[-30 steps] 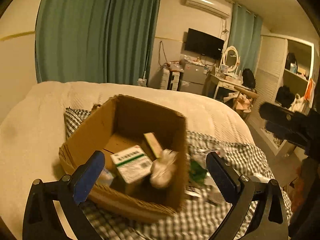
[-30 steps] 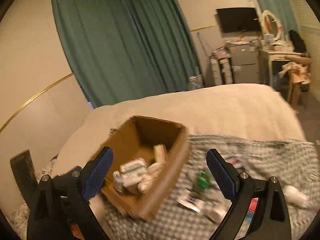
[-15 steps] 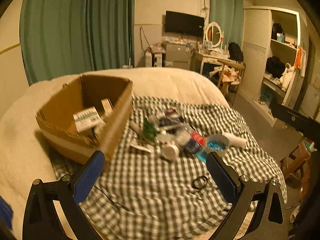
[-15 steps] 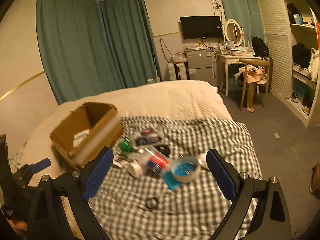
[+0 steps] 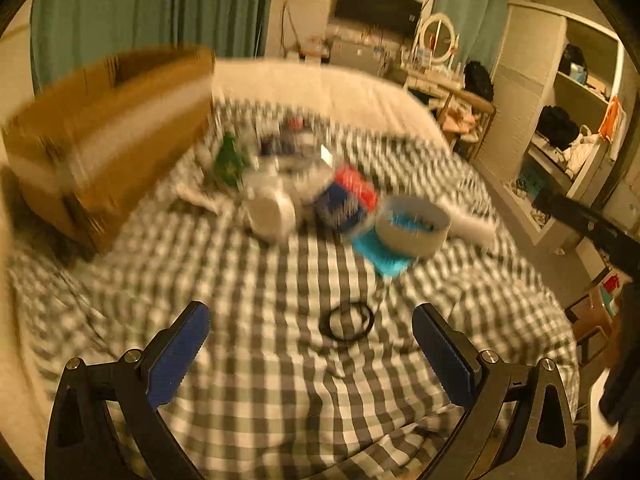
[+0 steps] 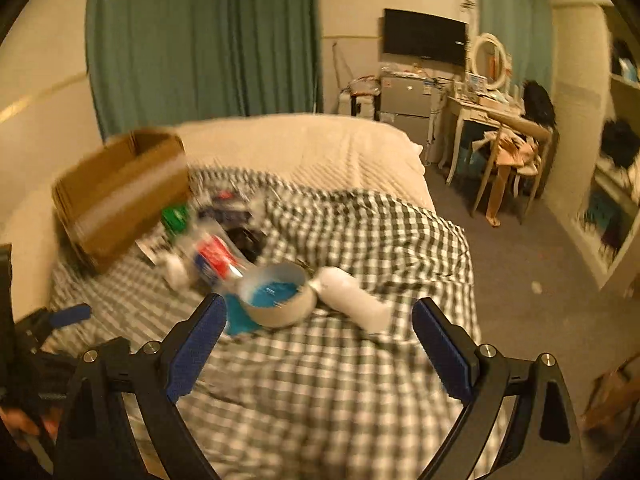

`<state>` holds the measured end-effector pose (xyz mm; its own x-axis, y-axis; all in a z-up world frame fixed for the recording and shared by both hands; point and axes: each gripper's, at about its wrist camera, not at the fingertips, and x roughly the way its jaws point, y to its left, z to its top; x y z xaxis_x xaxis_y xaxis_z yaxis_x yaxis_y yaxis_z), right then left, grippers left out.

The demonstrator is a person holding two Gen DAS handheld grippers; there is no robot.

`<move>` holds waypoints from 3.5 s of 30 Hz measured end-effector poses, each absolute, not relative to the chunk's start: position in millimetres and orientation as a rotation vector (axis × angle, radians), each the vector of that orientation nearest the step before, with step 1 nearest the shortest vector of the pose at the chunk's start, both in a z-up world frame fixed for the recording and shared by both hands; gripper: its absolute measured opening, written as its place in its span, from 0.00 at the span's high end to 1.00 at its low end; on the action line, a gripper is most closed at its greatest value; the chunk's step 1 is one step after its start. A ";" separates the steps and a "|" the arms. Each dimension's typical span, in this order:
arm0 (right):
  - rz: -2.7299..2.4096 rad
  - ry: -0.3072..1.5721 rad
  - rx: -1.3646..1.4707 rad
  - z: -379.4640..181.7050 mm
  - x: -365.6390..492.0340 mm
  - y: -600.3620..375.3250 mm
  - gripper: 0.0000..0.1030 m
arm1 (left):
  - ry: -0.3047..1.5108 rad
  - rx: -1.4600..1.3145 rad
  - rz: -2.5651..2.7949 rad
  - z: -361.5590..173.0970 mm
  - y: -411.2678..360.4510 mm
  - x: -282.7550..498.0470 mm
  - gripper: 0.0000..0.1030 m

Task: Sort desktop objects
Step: 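Move the right tool back over the bed toward the white cylinder, then grasp the white cylinder with the right tool, then carry the white cylinder to the cardboard box and release it, then grasp the tape roll with the right tool while the left tool grasps the white figurine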

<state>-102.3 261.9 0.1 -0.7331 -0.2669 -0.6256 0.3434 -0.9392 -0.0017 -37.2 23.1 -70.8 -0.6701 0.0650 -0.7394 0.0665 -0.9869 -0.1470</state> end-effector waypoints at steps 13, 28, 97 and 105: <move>-2.477 0.263 1.076 -86.4 -194.0 266.1 0.22 | 0.227 1.585 -2.847 -136.2 55.6 -88.8 0.34; -2.468 0.269 1.219 -91.7 -190.5 265.6 0.61 | 0.350 1.614 -2.878 -118.6 38.5 -74.9 0.96; -2.782 0.067 0.898 30.9 -73.6 177.3 0.14 | 0.237 1.091 -3.058 13.2 -88.6 -55.6 0.05; -2.733 0.148 1.003 -29.4 -107.7 176.5 0.01 | -0.059 1.251 -3.020 -61.1 -24.7 -81.1 0.05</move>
<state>-107.7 176.5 -29.4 -0.7408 -0.1757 -0.6483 0.2448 -0.9694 -0.0169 -81.1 -24.7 -61.1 -0.7000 0.1041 -0.7065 -0.1317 -0.9912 -0.0156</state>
